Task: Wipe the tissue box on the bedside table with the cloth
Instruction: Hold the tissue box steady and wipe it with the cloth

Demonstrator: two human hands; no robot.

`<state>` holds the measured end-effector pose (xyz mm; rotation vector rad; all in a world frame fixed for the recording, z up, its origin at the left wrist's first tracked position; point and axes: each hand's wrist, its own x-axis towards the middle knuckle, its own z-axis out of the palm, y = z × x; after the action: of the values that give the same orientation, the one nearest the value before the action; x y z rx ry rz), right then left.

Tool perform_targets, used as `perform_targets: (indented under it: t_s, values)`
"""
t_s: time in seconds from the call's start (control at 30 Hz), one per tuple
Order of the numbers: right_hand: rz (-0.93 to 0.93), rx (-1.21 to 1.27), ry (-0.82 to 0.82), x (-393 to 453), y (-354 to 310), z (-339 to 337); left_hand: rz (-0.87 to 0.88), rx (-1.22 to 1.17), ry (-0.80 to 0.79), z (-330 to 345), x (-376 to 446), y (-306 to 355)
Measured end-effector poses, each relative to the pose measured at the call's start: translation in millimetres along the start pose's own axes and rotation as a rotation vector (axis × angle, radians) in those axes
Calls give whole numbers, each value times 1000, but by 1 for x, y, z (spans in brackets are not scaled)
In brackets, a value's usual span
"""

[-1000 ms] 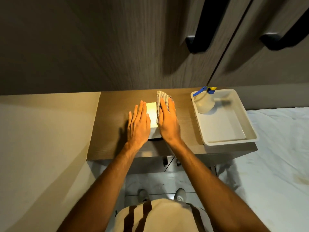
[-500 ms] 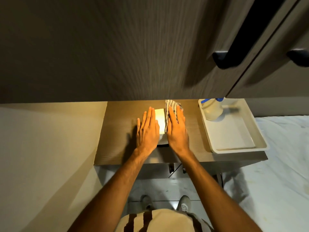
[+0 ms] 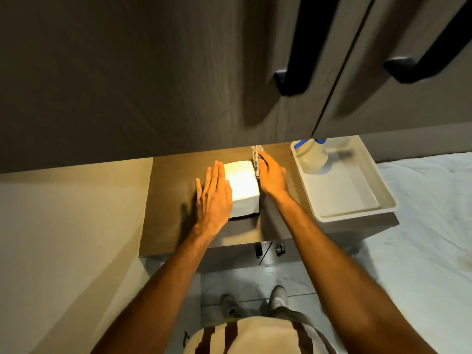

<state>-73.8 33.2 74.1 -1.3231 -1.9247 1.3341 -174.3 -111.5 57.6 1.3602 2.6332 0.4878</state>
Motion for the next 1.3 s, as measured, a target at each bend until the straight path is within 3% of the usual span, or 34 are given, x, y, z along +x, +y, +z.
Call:
perform_targets:
  t_s: [0.13,0.3,0.43,0.53,0.73,0.97,1.13,1.2,1.3]
  values:
    - [286,416,67,-4,34,-29,-29,132,-27,-6,6,3]
    - [390,679,40,-23,57,-20,53,8,8,-15,27,39]
    - [329,641,-155,-41,67,1,84,125,-63,-2,34,49]
    - [227,483,-261,-65,70,4,79,174,-28,4,28,47]
    - [150,523,-243,-71,57,-1,95,206,-11,11,34,44]
    - [82,553,-226,-6,32,0,93,167,-13,15,37,40]
    - [178,455,-231,-38,63,5,100,184,2,17,37,39]
    - [137,437,-286,-62,71,6,102,201,3,18,37,39]
    - [95,503,-236,-56,58,8,100,187,-2,17,37,37]
